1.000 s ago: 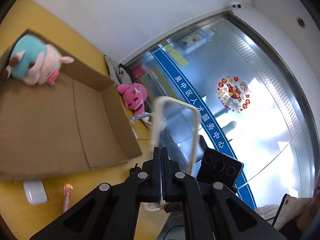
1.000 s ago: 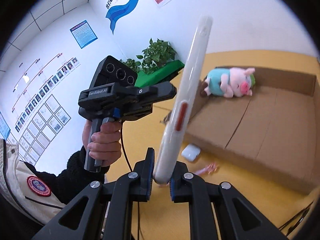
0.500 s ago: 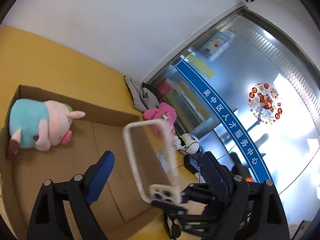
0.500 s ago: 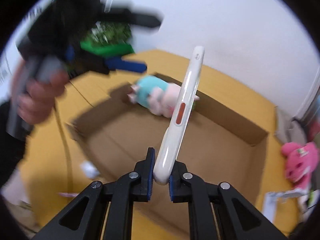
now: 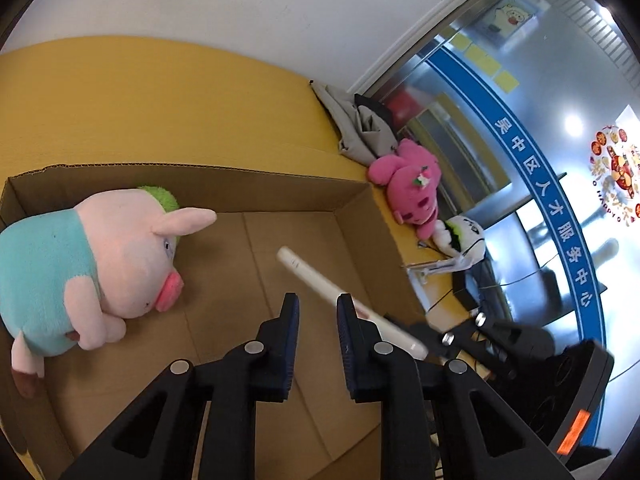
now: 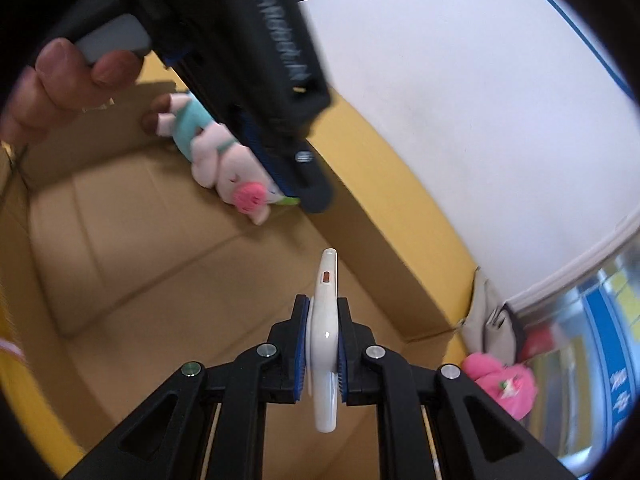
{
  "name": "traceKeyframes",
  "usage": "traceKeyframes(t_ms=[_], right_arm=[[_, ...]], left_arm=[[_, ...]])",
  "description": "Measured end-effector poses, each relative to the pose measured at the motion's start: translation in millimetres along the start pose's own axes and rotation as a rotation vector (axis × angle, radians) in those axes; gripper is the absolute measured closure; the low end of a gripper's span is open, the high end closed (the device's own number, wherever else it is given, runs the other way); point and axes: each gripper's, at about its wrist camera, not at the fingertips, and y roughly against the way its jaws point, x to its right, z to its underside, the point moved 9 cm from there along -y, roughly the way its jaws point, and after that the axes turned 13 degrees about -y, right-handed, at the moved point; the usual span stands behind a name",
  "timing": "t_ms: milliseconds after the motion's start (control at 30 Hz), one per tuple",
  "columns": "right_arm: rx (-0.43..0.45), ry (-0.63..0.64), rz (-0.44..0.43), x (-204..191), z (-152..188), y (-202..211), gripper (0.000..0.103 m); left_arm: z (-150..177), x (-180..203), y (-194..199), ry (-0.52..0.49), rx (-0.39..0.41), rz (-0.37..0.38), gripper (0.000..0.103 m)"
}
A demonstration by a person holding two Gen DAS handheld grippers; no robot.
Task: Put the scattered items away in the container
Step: 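Carry the white stick in the right gripper while the left carries the phone case to the box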
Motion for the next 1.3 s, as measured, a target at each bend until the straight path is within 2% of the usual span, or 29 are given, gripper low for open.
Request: traceKeyframes(t_ms=[67, 133, 167, 200, 233, 300, 333, 433, 533, 567, 667, 767, 900, 1000, 1167, 1300], right_arm=[[0.031, 0.05, 0.027, 8, -1, -4, 0.092], [0.069, 0.096, 0.031, 10, -4, -3, 0.092], [0.097, 0.133, 0.035, 9, -6, -1, 0.092], [0.118, 0.163, 0.04, 7, -6, 1, 0.092], [0.144, 0.205, 0.042, 3, -6, 4, 0.092], [0.189, 0.28, 0.051, -4, -5, 7, 0.092], [0.213, 0.318, 0.058, -7, -4, 9, 0.092], [0.26, 0.387, 0.065, -13, -2, 14, 0.092], [0.308, 0.446, 0.05, -20, -2, 25, 0.092], [0.324, 0.474, 0.041, -23, 0, 29, 0.092], [0.36, 0.554, 0.054, -24, 7, 31, 0.092], [0.362, 0.575, 0.029, -19, 5, 27, 0.092], [0.306, 0.61, -0.002, -17, 7, 1, 0.093], [0.258, 0.59, -0.027, -12, 13, -27, 0.092], [0.178, 0.59, -0.081, -17, 30, -64, 0.092], [0.12, 0.605, -0.083, -19, 42, -84, 0.092]], left_arm=[[1, -2, -4, -0.003, -0.015, 0.006, 0.08], [0, -1, -7, -0.011, -0.027, 0.023, 0.064], [-2, 0, -8, -0.01, -0.026, 0.031, 0.053], [-5, 2, -8, -0.005, -0.017, 0.046, 0.046], [-9, 4, -7, 0.003, -0.007, 0.069, 0.044], [-15, 6, -7, 0.008, 0.0, 0.091, 0.031], [-18, 6, -9, 0.003, -0.009, 0.085, 0.03], [-19, 3, -20, 0.006, -0.065, 0.065, 0.032], [-15, -2, -29, 0.029, -0.119, 0.067, 0.048], [-15, -1, -30, 0.032, -0.127, 0.08, 0.057], [-16, -1, -30, 0.022, -0.142, 0.064, 0.06], [-19, -4, -31, 0.033, -0.146, 0.044, 0.062], [-30, -17, -36, 0.058, -0.151, -0.002, 0.071], [-31, -30, -53, 0.087, -0.189, -0.054, 0.071], [-20, -51, -87, 0.155, -0.247, -0.093, 0.071], [-12, -59, -105, 0.182, -0.268, -0.105, 0.071]])
